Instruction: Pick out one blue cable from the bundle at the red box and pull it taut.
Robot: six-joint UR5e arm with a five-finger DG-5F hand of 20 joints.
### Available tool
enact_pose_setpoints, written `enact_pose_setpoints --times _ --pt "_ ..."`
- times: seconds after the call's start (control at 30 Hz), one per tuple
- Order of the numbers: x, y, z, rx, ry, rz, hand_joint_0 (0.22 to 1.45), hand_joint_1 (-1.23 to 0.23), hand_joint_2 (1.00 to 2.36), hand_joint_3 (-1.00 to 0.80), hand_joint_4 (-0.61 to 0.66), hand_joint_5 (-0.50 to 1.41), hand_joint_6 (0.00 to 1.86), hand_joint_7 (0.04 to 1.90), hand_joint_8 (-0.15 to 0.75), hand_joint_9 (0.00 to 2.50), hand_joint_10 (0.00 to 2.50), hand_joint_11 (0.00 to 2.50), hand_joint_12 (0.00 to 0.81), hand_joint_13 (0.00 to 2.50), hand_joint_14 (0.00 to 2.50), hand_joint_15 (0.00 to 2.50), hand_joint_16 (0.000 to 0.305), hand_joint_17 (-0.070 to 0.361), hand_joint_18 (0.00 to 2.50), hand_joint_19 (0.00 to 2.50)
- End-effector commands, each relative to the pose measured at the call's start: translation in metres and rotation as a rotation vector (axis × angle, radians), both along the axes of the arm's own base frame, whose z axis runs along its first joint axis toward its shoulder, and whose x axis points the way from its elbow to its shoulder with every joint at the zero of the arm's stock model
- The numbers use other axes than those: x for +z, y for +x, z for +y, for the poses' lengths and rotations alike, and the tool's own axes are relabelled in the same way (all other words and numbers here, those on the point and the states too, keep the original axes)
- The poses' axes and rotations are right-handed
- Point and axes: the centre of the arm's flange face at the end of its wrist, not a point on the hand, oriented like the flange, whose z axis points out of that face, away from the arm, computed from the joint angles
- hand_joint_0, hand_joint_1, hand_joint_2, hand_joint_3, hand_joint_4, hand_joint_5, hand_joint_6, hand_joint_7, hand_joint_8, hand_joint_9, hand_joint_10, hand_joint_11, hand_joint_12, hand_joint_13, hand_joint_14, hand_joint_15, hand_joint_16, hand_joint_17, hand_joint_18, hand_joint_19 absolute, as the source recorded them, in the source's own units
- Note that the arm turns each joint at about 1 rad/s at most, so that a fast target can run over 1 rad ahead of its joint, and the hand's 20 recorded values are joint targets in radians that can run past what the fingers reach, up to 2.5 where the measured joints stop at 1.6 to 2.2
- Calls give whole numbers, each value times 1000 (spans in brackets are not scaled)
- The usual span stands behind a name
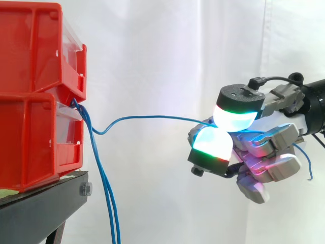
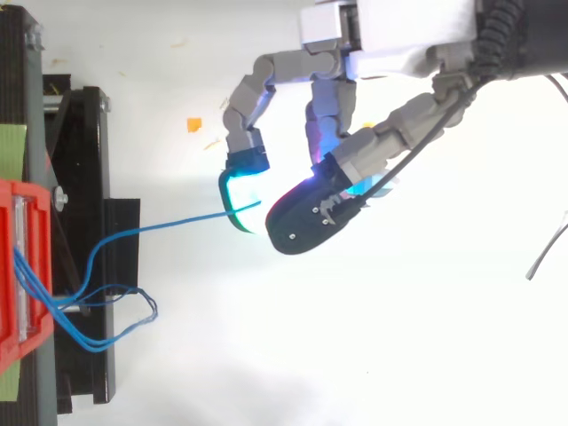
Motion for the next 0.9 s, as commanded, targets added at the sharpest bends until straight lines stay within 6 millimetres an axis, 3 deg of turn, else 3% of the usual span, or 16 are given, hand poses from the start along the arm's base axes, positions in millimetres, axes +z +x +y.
enact_pose_setpoints --times 0.0,0.33,0.67,0.87 --pt "3 -4 2 -4 1 15 595 -781 1016 -13 -119 -35 923 982 266 1597 23 1434 432 1289 25 1075 60 134 959 747" --pt "2 2 5 -67 95 1 595 -771 1014 -21 -118 -34 923 971 272 1606 22 1418 435 1292 24 1061 61 137 975 740" --pt "-30 17 16 -79 257 -176 595 -767 1014 -23 -115 -34 923 971 272 1603 22 1417 435 1292 23 1066 61 137 969 740" --pt "-31 24 22 -78 277 -243 594 -766 1014 -18 -115 -34 922 975 271 1603 23 1415 441 1293 23 1050 61 138 968 740"
